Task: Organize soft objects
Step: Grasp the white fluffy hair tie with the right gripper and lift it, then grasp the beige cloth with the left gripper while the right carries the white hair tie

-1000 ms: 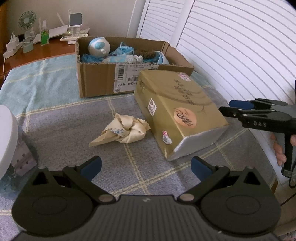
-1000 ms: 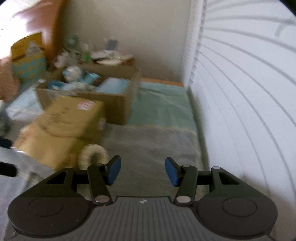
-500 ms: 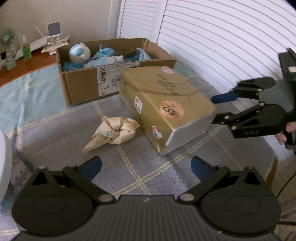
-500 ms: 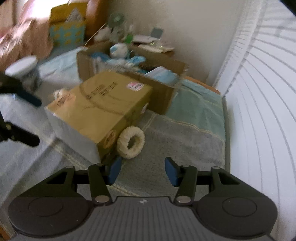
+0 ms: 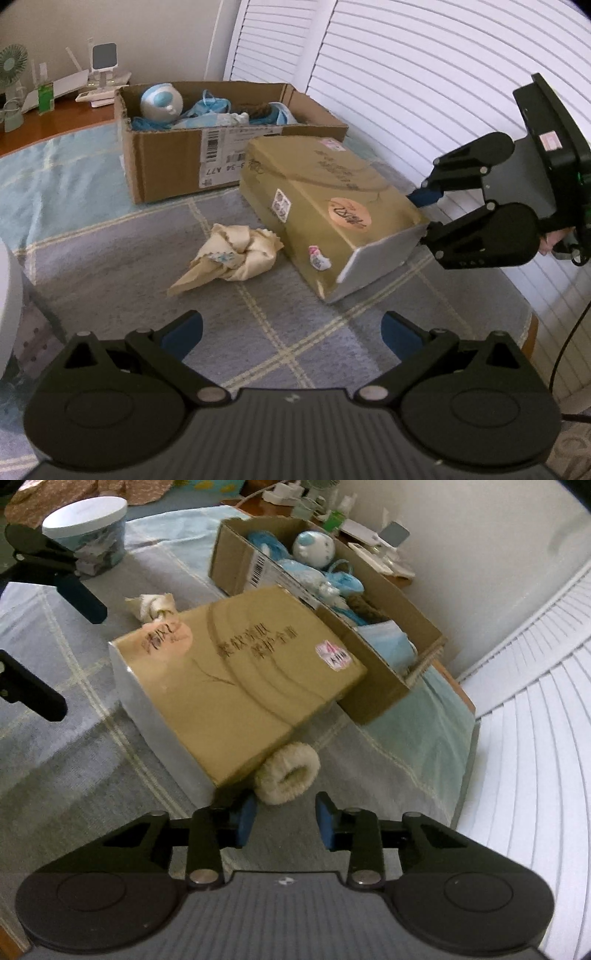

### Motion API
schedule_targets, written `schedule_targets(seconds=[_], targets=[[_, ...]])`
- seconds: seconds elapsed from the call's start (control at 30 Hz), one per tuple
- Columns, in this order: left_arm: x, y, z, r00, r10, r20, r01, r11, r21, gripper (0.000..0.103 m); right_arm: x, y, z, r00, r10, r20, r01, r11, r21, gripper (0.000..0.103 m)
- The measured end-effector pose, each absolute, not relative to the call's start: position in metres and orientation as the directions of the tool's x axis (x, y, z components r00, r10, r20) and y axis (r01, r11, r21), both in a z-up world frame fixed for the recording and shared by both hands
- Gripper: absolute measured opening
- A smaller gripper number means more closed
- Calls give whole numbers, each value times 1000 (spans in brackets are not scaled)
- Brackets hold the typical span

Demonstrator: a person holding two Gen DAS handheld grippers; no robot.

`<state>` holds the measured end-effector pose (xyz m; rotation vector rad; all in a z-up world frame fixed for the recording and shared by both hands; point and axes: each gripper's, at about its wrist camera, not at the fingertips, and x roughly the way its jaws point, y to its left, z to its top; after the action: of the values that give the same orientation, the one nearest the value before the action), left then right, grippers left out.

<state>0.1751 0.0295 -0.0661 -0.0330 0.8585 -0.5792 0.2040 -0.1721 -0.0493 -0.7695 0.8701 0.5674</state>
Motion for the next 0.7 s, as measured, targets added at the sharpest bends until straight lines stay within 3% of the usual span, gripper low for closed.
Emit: schedule_targets(seconds=[0.03, 0.1, 0.6, 0.7], targets=[[175, 30, -66, 511, -492, -705, 467, 847, -253, 102, 203, -171, -50, 532, 127, -837, -716, 596, -364, 20], [176, 31, -67, 513, -488, -706, 469, 848, -246, 102, 202, -169, -51, 529, 134, -838, -720, 593, -360, 15], [193, 12, -53, 593, -378, -710, 510, 860, -32, 91, 190, -201, -27, 611, 188, -769, -565, 784, -257, 13], [193, 8, -54, 572, -354, -740, 546, 838, 21, 82, 188, -203, -27, 614, 191, -766, -556, 794, -247, 13]])
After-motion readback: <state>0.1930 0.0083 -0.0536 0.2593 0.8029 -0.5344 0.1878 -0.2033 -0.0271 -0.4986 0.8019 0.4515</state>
